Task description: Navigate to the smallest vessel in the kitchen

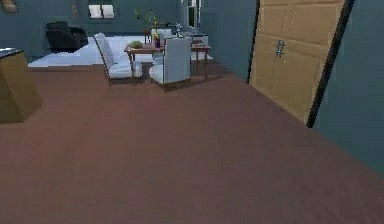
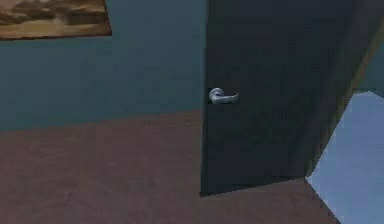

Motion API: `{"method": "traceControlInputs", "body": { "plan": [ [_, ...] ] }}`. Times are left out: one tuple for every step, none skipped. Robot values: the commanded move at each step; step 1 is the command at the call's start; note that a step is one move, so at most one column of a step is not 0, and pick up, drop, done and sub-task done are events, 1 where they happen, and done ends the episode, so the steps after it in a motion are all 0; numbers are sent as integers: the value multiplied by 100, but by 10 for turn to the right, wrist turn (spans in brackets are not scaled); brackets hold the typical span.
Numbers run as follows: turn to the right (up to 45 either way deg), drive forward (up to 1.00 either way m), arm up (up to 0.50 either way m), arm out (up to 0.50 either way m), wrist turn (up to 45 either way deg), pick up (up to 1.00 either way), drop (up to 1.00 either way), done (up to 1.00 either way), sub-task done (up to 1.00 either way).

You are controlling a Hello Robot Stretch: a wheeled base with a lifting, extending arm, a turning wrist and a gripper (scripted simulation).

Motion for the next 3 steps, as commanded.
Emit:
{"method": "traceControlInputs", "body": {
  "plan": [
    [-450,0,0,0,0,0,0,0,0],
    [-120,0,0,0,0,0,0,0,0],
    [0,100,0,0,0,0,0,0,0]
  ]
}}
